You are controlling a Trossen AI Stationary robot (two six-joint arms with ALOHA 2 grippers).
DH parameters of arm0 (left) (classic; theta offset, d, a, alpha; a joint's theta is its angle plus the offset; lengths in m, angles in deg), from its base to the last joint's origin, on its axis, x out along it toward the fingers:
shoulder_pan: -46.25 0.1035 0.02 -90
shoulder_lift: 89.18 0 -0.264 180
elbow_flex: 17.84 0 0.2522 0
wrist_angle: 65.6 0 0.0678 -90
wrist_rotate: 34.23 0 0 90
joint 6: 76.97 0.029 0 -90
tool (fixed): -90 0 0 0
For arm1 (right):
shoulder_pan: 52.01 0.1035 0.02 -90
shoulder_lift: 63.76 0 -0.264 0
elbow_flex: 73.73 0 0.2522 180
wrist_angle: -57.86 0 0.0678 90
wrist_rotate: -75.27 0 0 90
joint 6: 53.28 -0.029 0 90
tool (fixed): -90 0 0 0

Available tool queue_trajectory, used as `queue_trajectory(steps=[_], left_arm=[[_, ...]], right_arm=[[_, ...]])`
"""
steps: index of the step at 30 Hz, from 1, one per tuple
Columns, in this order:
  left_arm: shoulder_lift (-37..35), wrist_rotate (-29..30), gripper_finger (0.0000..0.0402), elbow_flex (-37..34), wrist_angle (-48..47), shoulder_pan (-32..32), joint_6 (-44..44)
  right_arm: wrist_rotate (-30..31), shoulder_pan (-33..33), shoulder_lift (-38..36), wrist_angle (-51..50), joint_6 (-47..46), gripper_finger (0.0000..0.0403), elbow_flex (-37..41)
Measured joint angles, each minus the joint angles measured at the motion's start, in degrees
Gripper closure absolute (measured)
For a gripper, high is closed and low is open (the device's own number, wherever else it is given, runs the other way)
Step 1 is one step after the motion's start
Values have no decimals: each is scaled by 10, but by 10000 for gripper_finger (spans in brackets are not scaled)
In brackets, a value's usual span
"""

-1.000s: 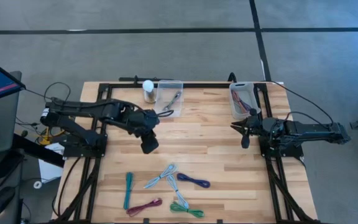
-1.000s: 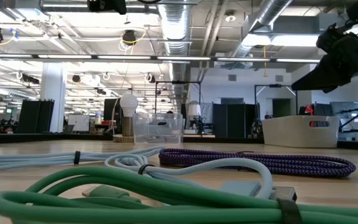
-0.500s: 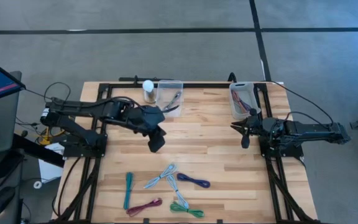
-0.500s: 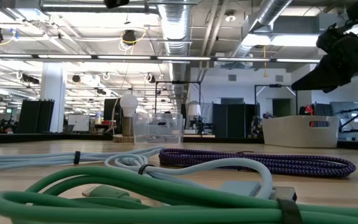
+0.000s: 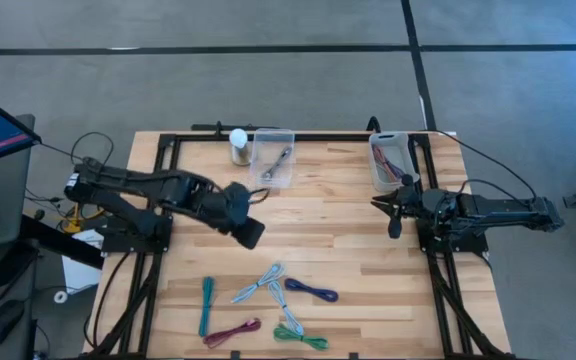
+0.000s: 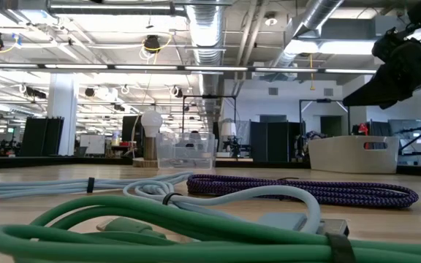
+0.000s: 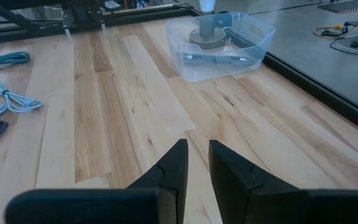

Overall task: Pick & Place USB Port
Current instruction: Put the black blue charger cable into the transparent bin

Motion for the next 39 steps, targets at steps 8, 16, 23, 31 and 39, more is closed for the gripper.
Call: queue_trajectory(steps=[8, 16, 23, 31, 39], left_arm=[[5, 3, 396, -34, -63, -116, -268], [14, -88, 397, -167, -65, -212, -490], [15, -120, 385, -256, -48, -229, -542], [15, -140, 315, -329, 89, -225, -525], [15, -137, 247, -392, 184, -225, -529]], right_arm=[[0, 0, 0, -1, -8, 345, 0], [0, 0, 0, -1, -9, 345, 0], [0, 0, 0, -2, -9, 345, 0], [0, 0, 0, -2, -9, 345, 0], [0, 0, 0, -6, -9, 345, 0]])
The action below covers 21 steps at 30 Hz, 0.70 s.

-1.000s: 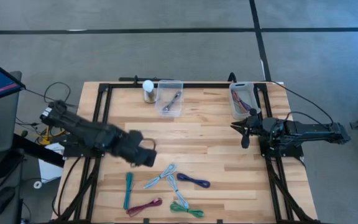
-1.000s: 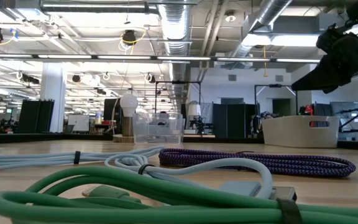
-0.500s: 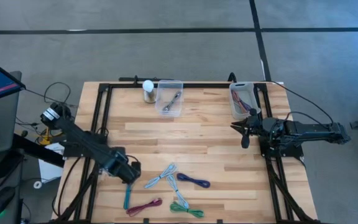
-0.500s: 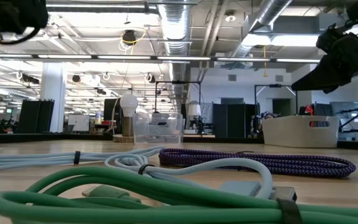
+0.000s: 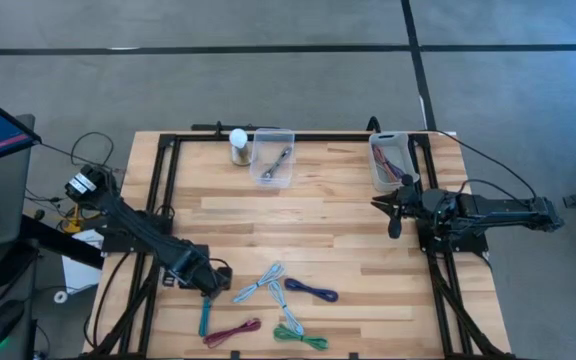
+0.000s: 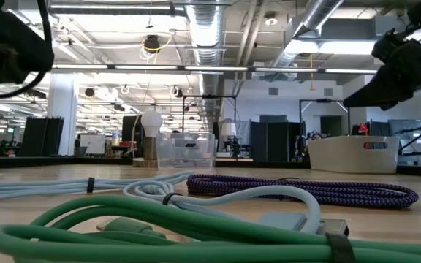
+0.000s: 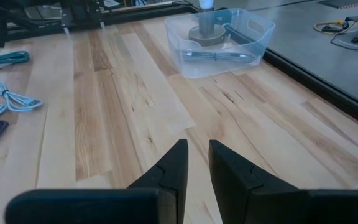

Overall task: Pick & Place USB Port
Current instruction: Put the black blue charger cable into the transparent bin

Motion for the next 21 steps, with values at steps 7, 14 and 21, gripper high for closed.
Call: queue_trajectory(steps=[7, 14, 21], left_arm=[[0, 27, 222, -44, 73, 2, 0], [0, 23, 218, -68, 83, 2, 0], [0, 27, 220, -106, 130, 2, 0]], right_arm=[[0, 0, 0, -4, 0, 345, 0], [0, 0, 0, -4, 0, 345, 0], [0, 0, 0, -4, 0, 345, 0]])
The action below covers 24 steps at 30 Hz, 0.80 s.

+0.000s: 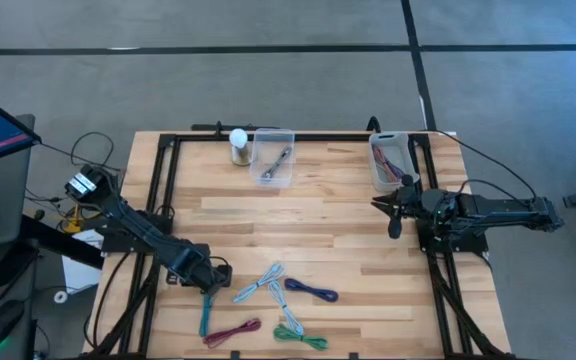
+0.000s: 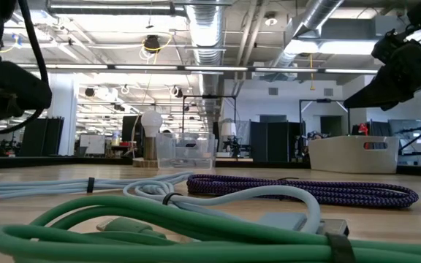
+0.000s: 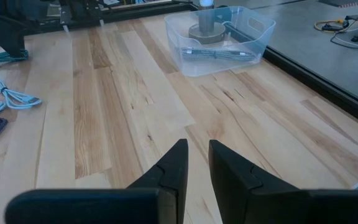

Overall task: Pick & Place USB Port
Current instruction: Put the black blue charger cable into the transparent bin

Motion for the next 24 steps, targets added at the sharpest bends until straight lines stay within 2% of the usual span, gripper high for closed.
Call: queue_trajectory(steps=[7, 18, 24], left_arm=[[-2, -3, 233, -13, 17, 0, 0], [0, -2, 372, -13, 35, 0, 2], [-1, 2, 368, -14, 42, 0, 2]], right_arm=[[0, 0, 0, 0, 0, 345, 0], [0, 0, 0, 0, 0, 345, 0], [0, 0, 0, 0, 0, 345, 0]])
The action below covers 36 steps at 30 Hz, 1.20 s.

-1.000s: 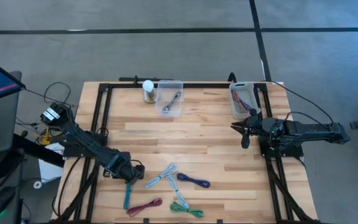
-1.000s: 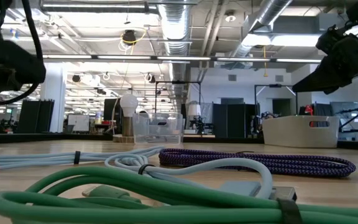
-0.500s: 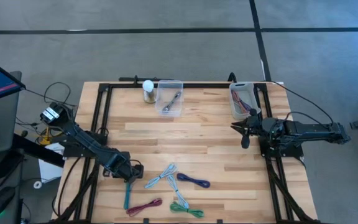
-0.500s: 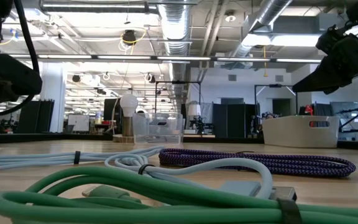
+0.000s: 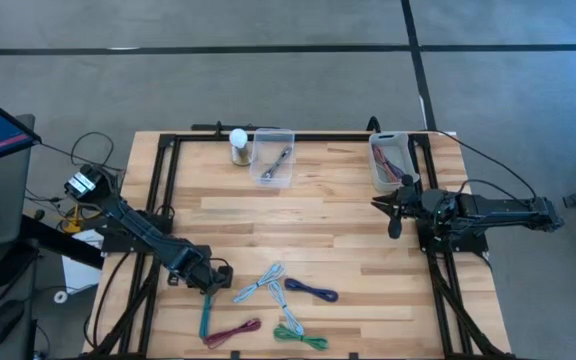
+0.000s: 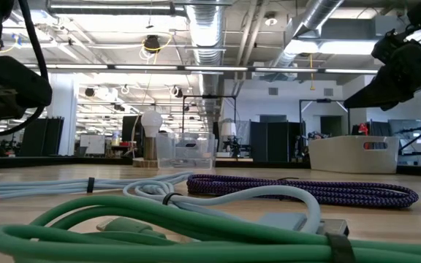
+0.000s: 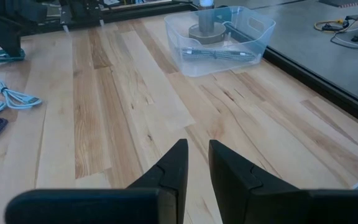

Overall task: Pick & Place USB Port
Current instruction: Put the black blue charger cable into the transparent bin

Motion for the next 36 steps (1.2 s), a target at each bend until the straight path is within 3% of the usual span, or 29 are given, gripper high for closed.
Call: queue_trajectory(steps=[13, 27, 36], left_arm=[[3, -14, 373, 15, 5, 61, 115], [2, 4, 373, 128, -3, 209, 402], [1, -4, 373, 250, -75, 294, 566]], right_arm=[[0, 0, 0, 0, 0, 345, 0], [0, 0, 0, 0, 0, 345, 0], [0, 0, 0, 0, 0, 345, 0]])
